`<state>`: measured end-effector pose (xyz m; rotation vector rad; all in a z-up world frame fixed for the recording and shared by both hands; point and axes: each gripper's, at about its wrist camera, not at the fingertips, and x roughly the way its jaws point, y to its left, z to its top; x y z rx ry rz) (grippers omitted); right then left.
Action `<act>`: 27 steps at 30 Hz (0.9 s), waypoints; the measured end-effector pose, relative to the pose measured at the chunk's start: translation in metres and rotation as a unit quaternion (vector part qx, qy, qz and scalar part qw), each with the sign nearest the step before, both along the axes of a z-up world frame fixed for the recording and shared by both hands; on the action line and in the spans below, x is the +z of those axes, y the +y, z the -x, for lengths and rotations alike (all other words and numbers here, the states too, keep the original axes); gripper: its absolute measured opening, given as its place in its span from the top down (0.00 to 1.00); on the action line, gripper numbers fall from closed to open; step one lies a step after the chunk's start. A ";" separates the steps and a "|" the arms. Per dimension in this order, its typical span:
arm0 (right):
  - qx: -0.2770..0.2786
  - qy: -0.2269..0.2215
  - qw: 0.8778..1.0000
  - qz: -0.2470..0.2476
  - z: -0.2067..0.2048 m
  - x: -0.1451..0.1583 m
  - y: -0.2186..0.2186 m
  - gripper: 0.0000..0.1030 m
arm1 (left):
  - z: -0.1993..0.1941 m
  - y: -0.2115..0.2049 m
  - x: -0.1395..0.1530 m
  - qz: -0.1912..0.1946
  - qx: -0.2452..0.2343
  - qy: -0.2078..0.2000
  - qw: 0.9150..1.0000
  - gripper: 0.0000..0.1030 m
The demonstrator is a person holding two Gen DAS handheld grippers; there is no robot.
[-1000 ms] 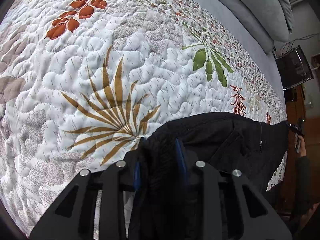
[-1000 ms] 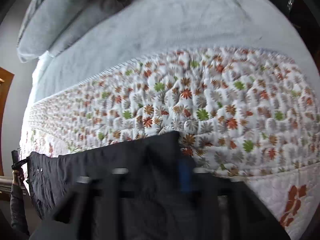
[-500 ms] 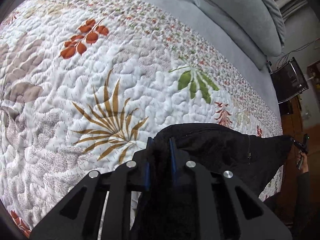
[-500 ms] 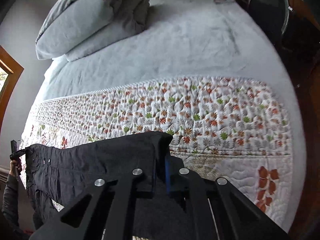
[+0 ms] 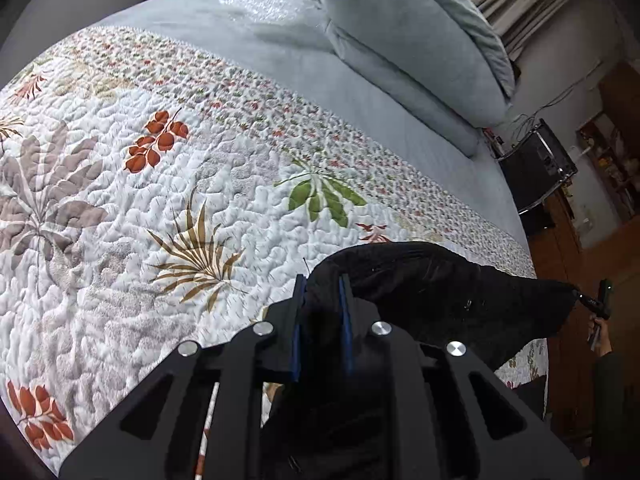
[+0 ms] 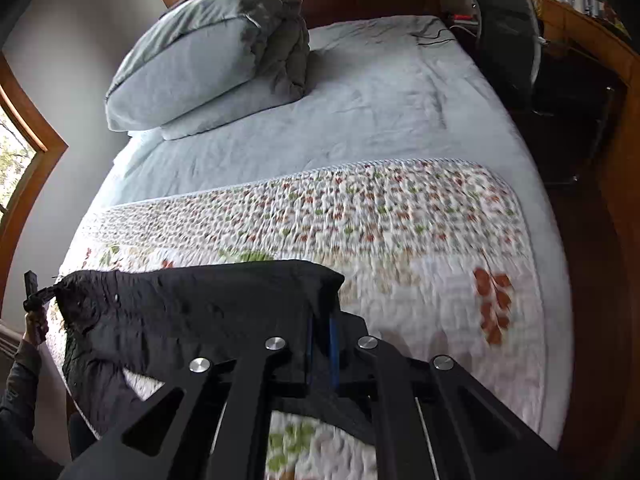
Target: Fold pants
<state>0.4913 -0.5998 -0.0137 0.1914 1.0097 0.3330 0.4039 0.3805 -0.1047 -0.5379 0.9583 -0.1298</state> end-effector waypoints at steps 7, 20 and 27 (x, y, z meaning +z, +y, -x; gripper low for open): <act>-0.007 -0.028 0.999 -0.018 0.087 0.026 -0.023 0.95 | 0.039 -0.008 0.029 0.000 -0.006 -0.040 0.999 0.87; -0.034 -0.044 0.997 -0.049 0.215 0.004 -0.054 0.95 | 0.119 -0.021 0.065 -0.015 -0.020 -0.072 0.997 0.87; -0.047 -0.068 0.995 -0.062 0.285 -0.009 -0.063 0.95 | 0.173 -0.027 0.064 -0.022 -0.022 -0.078 0.996 0.87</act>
